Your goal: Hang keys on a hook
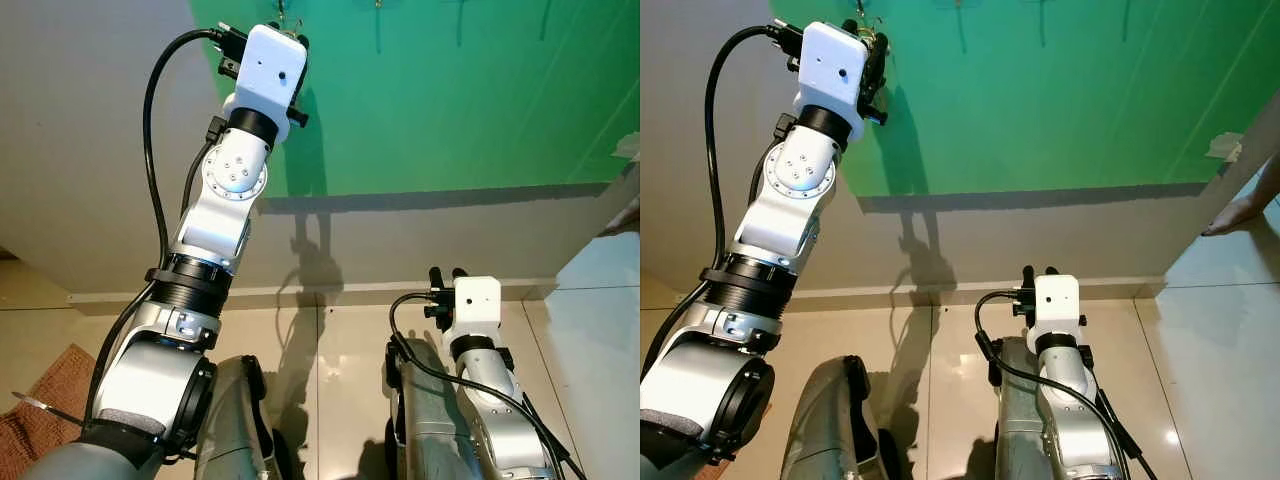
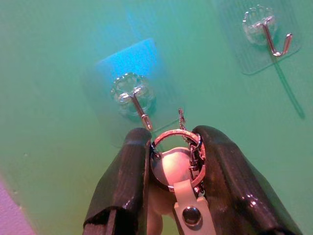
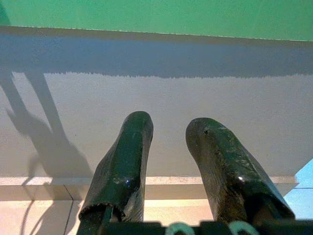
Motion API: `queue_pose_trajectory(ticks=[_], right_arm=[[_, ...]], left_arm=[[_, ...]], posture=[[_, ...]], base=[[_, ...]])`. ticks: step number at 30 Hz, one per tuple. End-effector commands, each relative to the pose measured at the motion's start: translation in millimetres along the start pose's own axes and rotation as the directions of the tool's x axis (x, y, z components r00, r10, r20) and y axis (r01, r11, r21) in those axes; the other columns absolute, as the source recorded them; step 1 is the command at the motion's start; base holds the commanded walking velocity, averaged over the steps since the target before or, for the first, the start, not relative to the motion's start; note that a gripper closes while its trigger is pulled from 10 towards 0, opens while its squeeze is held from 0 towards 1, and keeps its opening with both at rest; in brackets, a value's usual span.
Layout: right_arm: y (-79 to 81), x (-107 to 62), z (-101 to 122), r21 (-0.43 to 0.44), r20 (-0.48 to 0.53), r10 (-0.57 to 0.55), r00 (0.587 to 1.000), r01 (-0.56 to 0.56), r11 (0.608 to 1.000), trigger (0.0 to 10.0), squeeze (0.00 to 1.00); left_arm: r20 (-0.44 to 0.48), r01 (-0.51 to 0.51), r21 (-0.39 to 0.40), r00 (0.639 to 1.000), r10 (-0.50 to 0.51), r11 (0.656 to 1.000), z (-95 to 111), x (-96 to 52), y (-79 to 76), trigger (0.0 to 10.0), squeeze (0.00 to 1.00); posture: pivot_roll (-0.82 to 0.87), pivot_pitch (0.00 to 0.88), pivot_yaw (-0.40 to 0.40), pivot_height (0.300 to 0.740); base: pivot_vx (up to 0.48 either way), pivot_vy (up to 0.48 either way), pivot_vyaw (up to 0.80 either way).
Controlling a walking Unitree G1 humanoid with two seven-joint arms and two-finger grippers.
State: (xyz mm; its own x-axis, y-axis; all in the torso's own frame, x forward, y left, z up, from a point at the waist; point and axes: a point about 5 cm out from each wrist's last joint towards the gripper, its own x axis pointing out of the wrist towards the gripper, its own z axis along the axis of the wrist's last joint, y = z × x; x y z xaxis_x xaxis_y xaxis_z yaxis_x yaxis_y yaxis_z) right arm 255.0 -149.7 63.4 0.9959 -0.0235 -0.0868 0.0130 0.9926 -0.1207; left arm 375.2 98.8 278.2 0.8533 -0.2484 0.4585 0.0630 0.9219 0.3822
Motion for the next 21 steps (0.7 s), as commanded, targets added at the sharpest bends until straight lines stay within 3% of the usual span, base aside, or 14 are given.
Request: queue_pose_trajectory(ticks=[1, 9, 21], right_arm=[[4.8, -1.2, 0.4, -0.004, -0.008, 0.021, 1.000, -0.021, 1.000, 10.0, 0.00], [4.9, -1.9, -0.1, -0.003, -0.011, 0.023, 1.000, -0.023, 1.000, 10.0, 0.00], [6.1, -1.8, -0.6, -0.002, -0.012, 0.026, 1.000, -0.026, 1.000, 10.0, 0.00]], left_arm=[[0.029, -0.041, 0.007, 0.999, 0.041, 0.999, 8.4, 2.1, 10.4, 0.0, 0.00], [0.064, -0.090, 0.025, 0.994, 0.088, 0.996, 16.3, 3.6, 17.0, 0.0, 0.00], [0.072, -0.083, 0.037, 0.994, 0.080, 0.996, 17.7, 9.4, 17.9, 0.0, 0.00]], posture=[[-0.15, 0.136, 0.097, 0.536], [-0.15, 0.137, 0.097, 0.536], [-0.16, 0.132, 0.100, 0.536]], base=[[0.000, 0.000, 0.00], [0.000, 0.000, 0.00], [0.000, 0.000, 0.00]])
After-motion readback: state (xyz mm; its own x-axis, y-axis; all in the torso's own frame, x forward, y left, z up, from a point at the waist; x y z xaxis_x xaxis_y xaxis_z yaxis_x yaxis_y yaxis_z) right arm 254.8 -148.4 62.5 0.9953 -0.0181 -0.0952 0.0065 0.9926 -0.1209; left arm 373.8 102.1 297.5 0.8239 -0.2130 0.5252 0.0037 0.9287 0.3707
